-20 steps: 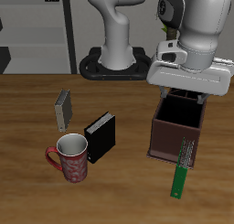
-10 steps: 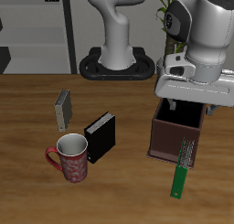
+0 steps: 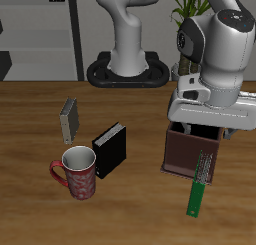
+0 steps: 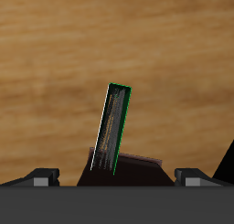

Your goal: Place the green book into the left desk caddy's back compartment

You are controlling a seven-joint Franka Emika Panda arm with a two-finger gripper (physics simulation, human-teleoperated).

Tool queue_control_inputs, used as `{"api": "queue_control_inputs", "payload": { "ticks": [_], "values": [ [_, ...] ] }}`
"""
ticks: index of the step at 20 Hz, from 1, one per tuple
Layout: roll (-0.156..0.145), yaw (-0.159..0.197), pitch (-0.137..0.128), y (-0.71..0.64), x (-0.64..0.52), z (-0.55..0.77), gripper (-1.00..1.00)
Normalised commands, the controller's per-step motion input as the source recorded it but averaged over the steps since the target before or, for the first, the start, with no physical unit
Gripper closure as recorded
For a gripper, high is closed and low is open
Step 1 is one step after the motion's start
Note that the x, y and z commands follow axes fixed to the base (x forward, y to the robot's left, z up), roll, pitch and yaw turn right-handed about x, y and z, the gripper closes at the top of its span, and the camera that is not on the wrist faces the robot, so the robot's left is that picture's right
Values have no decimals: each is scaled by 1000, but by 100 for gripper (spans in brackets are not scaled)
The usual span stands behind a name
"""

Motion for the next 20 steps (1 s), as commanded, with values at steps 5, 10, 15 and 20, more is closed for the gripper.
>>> {"api": "queue_control_inputs", "payload": {
  "ticks": [5,10,15,20],
  "values": [
    [-2,-15,16,6,58,-263,-100],
    [6,-10,3,42,59,-148,-100],
    [14,1,20,95,69,-295,-100],
    [-11,-21,42,-29,78,-333,-100]
  ]
}}
